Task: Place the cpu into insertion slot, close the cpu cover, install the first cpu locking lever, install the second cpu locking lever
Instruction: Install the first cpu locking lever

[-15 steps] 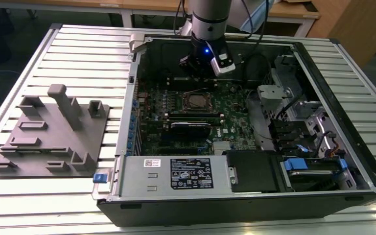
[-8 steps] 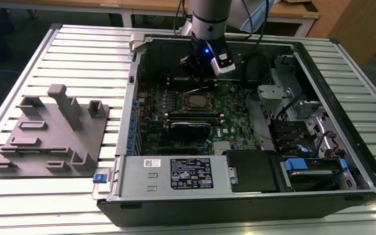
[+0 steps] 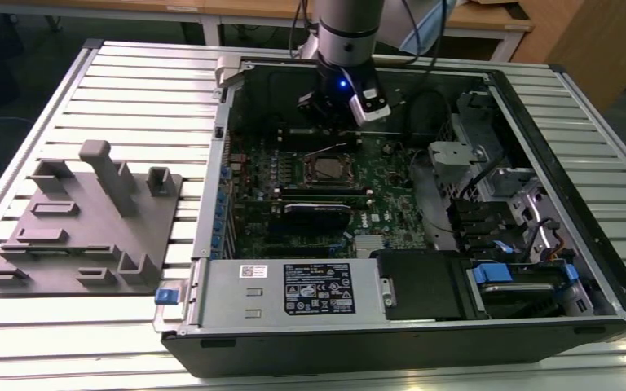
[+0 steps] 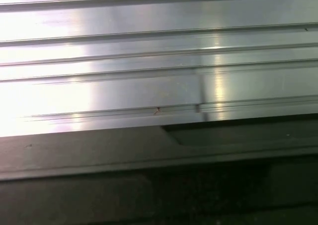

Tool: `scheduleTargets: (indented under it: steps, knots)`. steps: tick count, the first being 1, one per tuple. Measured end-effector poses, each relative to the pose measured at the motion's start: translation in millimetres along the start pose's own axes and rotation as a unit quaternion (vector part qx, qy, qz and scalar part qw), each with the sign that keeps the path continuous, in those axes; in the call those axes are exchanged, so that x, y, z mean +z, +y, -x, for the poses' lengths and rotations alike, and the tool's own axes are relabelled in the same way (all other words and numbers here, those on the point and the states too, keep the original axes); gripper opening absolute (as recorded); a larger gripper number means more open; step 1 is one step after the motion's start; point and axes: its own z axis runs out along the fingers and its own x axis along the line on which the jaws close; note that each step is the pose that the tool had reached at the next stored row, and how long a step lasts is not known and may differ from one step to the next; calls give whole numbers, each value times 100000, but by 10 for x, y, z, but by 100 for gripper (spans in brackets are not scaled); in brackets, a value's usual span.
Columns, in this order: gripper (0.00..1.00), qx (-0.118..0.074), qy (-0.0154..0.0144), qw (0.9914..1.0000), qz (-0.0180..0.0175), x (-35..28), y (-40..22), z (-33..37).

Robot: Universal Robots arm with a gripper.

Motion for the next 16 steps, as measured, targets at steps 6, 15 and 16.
scheduleTargets:
  steps: [6, 15, 16]
  knots:
    - [10, 0, 1, 100000, 20, -26, -2, -40]
    - [10, -2, -10, 100000, 36, -139, 0, -91]
    - [10, -1, -9, 100000, 51, -140, -2, -107]
